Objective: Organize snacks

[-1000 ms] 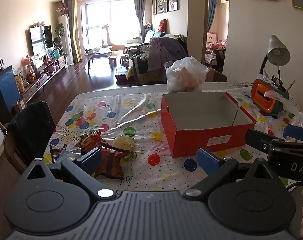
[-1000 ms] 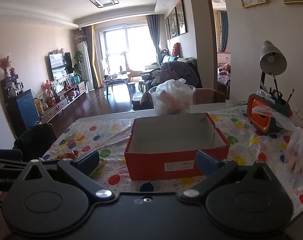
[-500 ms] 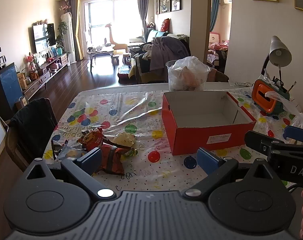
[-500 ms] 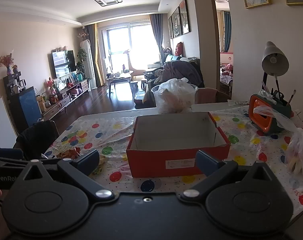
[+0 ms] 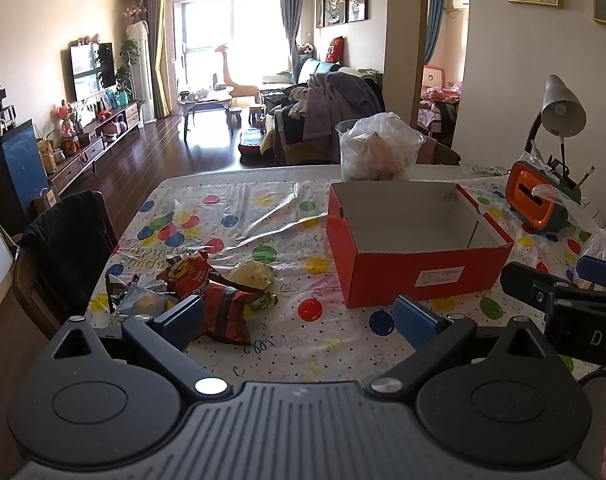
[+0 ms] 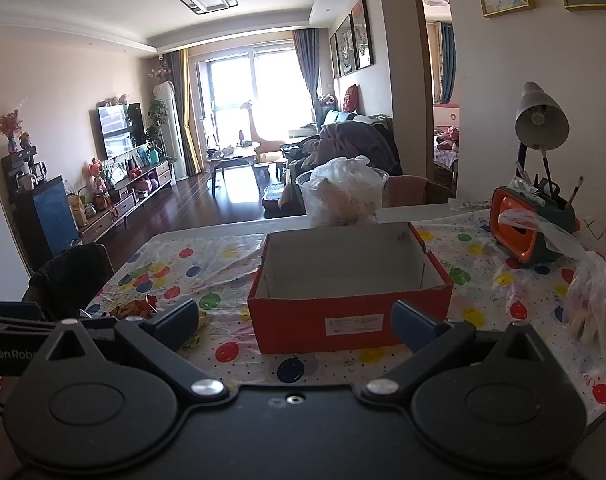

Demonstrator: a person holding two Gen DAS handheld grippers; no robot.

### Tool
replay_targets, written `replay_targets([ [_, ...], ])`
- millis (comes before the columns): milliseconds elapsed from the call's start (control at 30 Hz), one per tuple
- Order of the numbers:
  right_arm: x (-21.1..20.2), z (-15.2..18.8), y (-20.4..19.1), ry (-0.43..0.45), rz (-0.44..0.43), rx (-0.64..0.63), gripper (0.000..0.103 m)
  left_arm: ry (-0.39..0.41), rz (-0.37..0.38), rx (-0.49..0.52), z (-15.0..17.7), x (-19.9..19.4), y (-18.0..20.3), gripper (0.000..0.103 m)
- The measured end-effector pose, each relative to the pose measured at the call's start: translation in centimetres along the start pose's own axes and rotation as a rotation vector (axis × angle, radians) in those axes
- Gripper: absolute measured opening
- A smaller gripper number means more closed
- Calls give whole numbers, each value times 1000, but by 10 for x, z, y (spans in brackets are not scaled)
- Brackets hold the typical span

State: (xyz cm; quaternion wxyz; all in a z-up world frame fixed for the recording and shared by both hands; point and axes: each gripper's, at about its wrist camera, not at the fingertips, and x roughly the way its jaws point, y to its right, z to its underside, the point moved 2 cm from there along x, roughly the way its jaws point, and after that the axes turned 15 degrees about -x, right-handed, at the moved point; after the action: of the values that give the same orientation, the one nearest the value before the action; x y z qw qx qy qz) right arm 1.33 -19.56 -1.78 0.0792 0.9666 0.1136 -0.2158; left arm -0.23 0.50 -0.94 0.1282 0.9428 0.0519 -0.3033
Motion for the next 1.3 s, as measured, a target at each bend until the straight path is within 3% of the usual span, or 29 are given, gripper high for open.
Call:
replay_targets([
  [1300,13,0,-14,-50,-28,-44,103,-24,-36,-17,0,7,-11,101],
])
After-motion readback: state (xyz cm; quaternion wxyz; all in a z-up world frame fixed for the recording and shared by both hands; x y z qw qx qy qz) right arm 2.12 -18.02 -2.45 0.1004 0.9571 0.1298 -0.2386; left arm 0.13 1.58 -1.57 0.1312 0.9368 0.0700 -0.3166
